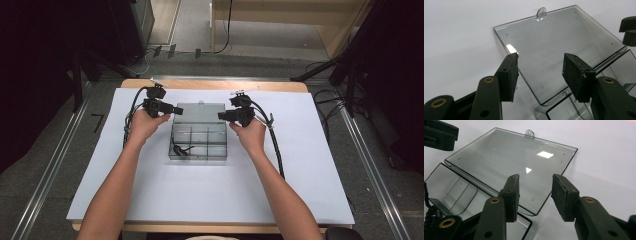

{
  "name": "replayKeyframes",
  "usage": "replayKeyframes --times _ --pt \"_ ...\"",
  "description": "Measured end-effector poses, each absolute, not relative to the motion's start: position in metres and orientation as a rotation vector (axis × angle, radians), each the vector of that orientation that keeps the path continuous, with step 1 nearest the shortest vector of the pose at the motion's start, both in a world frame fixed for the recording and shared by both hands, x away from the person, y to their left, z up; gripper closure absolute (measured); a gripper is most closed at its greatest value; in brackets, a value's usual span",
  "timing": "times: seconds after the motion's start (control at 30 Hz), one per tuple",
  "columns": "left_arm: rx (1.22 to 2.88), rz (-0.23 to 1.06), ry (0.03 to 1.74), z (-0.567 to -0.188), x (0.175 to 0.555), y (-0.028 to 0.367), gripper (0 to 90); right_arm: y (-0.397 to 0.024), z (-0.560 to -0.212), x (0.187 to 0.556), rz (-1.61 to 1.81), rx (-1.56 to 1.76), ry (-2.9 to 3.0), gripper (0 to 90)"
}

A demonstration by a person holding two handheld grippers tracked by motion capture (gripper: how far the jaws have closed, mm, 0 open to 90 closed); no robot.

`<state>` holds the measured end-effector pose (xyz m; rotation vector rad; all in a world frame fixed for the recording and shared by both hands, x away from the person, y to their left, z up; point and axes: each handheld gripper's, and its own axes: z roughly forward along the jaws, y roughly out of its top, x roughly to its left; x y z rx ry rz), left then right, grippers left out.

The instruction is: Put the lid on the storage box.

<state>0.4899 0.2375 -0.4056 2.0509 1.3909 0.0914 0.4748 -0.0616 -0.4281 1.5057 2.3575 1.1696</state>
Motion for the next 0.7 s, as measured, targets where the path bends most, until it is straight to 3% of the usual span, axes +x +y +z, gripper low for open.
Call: replayKeyframes --times 0.7 --pt "2.062 0.053 1.434 -0.422 0.497 0.231 43.1 -0.055 -0.443 0.480 1.167 1.632 2.274 59.1"
